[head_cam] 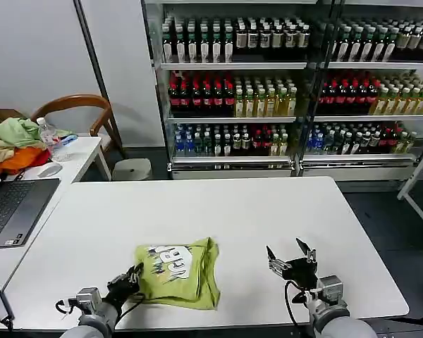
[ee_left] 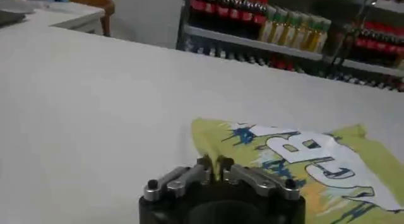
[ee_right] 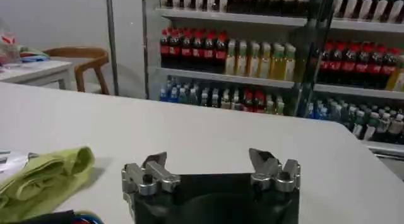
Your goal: Fold and organize the clothes.
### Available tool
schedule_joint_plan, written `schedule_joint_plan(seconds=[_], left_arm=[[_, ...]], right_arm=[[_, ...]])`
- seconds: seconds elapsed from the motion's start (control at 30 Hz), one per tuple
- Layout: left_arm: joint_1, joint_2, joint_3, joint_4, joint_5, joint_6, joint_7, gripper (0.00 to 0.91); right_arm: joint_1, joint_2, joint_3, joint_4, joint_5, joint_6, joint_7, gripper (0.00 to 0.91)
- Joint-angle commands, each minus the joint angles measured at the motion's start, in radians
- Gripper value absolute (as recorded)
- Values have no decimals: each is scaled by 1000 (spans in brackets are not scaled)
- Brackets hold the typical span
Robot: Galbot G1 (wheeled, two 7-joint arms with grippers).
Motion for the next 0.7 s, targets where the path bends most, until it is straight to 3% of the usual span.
schedule_joint_plan(seconds=[0.03, 0.27, 0.43, 0.6, 0.7], left_arm=[[5, -5, -56, -64, 55, 17, 33, 30], [67, 41, -321, -152, 15, 110, 32, 30], [97, 146, -569, -92, -59, 157, 40, 30], [129, 259, -717, -60, -75, 171, 43, 30], [136, 264, -676, -145, -106, 171, 30, 30]], right_arm=[[2, 0, 0, 1, 0, -1, 0, 907], [9, -6, -6, -6, 1, 2, 0, 907], [21, -14, -9, -7, 5, 4, 0, 907], [36, -12, -21, -8, 6, 7, -1, 907], [36, -7, -26, -10, 5, 7, -1, 907]])
